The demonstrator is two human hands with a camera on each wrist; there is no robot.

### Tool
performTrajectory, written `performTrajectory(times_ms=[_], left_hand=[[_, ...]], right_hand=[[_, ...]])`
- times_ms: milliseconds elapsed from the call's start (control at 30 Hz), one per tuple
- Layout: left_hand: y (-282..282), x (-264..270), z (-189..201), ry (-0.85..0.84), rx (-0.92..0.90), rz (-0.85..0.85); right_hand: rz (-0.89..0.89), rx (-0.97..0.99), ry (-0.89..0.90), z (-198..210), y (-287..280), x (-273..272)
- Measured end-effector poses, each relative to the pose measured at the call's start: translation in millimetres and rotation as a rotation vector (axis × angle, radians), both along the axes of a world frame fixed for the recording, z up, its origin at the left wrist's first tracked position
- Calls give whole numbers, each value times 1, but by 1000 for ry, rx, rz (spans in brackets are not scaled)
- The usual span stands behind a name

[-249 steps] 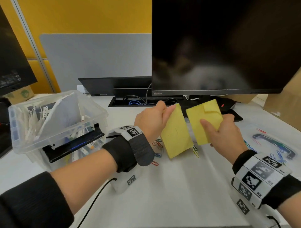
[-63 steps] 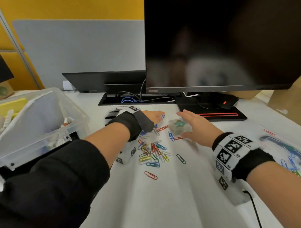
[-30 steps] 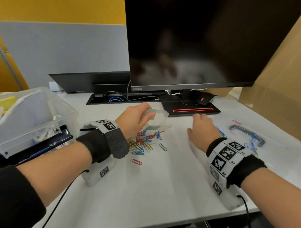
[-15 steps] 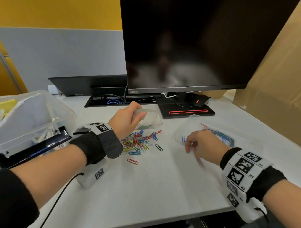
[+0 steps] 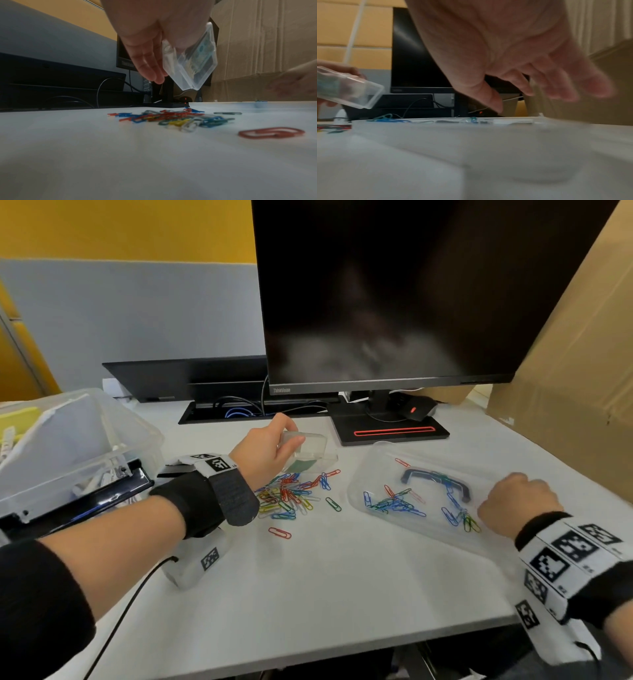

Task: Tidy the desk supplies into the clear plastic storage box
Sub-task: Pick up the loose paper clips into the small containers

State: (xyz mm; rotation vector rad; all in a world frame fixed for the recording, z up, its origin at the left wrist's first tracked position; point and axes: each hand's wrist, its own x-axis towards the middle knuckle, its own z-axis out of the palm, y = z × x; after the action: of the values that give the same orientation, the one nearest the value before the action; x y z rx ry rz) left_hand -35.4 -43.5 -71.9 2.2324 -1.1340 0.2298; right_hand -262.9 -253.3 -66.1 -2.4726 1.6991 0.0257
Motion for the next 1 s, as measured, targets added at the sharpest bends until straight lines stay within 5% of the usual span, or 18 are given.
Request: performTrajectory(times_ms=[300,500,667,1000], left_hand=[[2,-1,1,18,38,26],[4,0,2,-27,43,79],[7,1,1,-145,237,131],[4,6,-4,-144,229,204]], right_hand=[[8,148,4,1,-3,21],[82,256,-242,14,12,27],[89,259,-475,30,14,38],[295,-86,-667,83,29,56]])
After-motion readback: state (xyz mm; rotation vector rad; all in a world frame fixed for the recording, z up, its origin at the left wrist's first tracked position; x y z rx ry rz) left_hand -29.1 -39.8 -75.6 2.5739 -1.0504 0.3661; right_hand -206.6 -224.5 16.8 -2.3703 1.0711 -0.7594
